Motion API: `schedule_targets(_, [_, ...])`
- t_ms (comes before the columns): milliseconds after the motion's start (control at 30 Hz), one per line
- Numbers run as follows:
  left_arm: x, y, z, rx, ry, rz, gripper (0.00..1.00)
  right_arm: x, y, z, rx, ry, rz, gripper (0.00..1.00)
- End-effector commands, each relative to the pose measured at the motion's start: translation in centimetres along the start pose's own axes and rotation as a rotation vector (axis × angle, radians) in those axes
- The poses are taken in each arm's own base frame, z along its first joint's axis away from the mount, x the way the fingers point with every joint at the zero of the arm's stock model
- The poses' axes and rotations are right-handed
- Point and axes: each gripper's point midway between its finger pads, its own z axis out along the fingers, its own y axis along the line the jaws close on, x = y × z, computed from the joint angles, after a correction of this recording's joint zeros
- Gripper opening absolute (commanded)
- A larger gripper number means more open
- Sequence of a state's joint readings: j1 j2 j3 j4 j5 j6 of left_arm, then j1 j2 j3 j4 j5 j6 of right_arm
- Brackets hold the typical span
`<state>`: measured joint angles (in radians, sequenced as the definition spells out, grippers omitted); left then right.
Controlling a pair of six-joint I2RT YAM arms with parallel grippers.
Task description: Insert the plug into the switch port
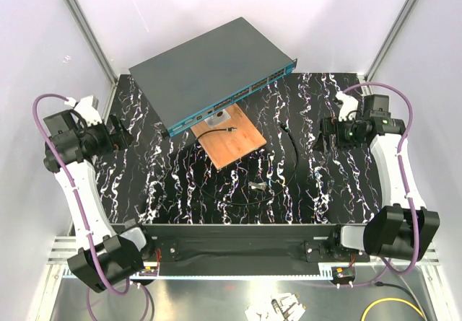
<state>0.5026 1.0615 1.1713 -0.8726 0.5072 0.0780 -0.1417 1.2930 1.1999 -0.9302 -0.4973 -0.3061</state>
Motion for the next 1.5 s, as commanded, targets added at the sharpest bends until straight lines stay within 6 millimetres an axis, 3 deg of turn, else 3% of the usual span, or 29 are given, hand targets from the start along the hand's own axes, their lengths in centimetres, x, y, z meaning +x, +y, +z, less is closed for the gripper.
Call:
schedule_targets(0, [-2.3,-1.8,-1.3,0.067,-0.073,0.01,0.99,0.6,1.6,0.7,-0.051,0.044,-0.082,1.0])
schedule_targets(67, [-3.2,-2.6,-1.8,0.086,-0.085,-0.026,0.99,1.5,1.8,1.4,-0.041,0.105,-0.107,1.0])
schedule_targets(300, [-5.7,-6.1,-4.8,0.197,-0.187,-0.041,0.99,4.6,5.7,3.7,-0.069,0.317,-0.346,1.0])
schedule_targets(433, [-6.5,-7.4,-6.3,0.227,-0.246,-0.036,0.99,6.5,10.0,6.1,-0.089,0.428,-0.533,0.95])
schedule_targets(533, [-6.9,-7.1,-6.4,0.206,-0.259,-0.025,0.99,6.7,12.2,7.8,-0.096,0.48,-0.58,0.88])
schedule_targets(567, [-7.2,-7.0,-6.5,0.192,-0.263,-0.018,0.99,6.8,14.1,8.2,-0.119,0.484,-0.627,0.86])
schedule_targets(667, [-6.6,-6.5,-6.4,0.168,-0.237,-0.019,0.99,8.2,16.3,10.1,-0.136,0.55,-0.714,0.76])
schedule_targets(800, [-6.2,-6.2,-6.4,0.148,-0.233,-0.005,0.99,10.2,17.8,12.8,-0.113,0.659,-0.784,0.64])
schedule_targets(1000, [-6.1,-6.3,-6.7,0.146,-0.245,0.018,0.99,9.6,18.9,15.1,-0.089,0.701,-0.762,0.55])
schedule_targets(1167, [-5.8,-6.1,-6.4,0.146,-0.235,0.015,0.99,9.7,20.0,15.8,-0.115,0.741,-0.753,0.5])
schedule_targets(1467, [-5.5,-5.8,-6.0,0.14,-0.226,0.012,0.99,11.1,19.8,16.5,-0.113,0.844,-0.748,0.5])
